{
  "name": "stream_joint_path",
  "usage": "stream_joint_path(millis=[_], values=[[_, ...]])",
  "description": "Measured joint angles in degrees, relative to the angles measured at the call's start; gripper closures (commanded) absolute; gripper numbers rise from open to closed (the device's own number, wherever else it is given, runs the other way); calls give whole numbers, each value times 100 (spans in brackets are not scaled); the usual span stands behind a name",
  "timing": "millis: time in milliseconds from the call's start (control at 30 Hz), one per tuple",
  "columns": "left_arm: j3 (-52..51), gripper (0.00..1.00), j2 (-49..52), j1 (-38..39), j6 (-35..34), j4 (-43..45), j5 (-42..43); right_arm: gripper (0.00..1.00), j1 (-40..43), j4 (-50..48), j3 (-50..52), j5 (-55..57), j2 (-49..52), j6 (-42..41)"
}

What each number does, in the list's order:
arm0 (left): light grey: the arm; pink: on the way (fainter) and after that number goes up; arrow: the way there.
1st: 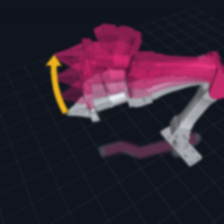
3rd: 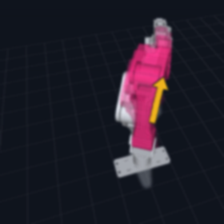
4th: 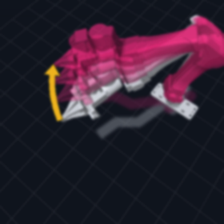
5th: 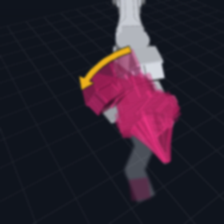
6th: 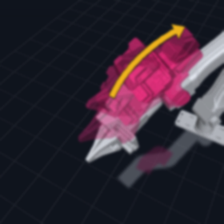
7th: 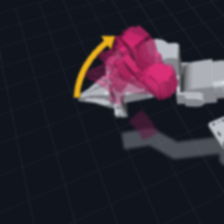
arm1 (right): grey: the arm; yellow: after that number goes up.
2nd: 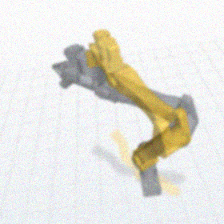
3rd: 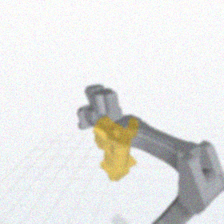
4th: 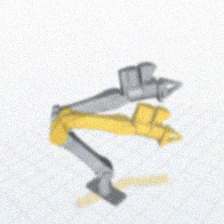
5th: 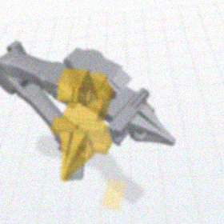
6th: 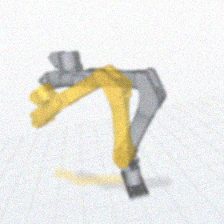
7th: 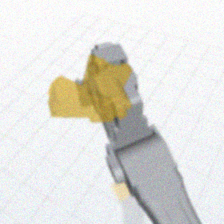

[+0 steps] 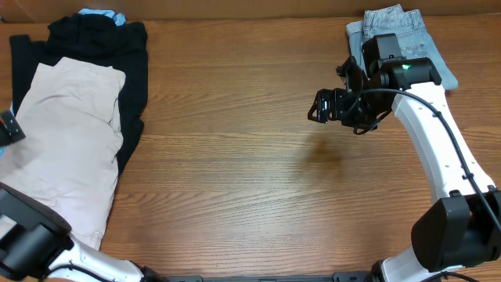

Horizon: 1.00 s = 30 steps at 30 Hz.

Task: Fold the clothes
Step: 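Grasp the beige shorts edge on the stack with the left gripper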

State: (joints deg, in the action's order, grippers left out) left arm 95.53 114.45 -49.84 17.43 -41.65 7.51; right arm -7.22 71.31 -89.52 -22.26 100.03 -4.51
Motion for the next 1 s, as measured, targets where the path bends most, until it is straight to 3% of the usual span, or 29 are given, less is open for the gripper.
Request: stream_joint_path(millis=[100, 167, 367, 533, 767, 1000], values=[[0, 1, 380, -153, 59, 4, 4, 0, 0, 11, 0, 0, 0, 2], [-2, 11, 588, -221, 63, 7, 11, 0, 0, 0, 0, 0, 0, 2], [-2, 67, 776, -275, 76, -2, 413, 0, 0, -83, 0, 0, 0, 0], [24, 96, 776, -275, -293, -48, 970, 0, 0, -116, 0, 0, 0, 2], [739, 96, 776, -273, -1137, -1078, 2216, 0, 0, -166, 0, 0, 0, 0], [1823, 96, 778, 173, -1093, -2579, 4690, 0, 17, -190, -48, -85, 0, -114]])
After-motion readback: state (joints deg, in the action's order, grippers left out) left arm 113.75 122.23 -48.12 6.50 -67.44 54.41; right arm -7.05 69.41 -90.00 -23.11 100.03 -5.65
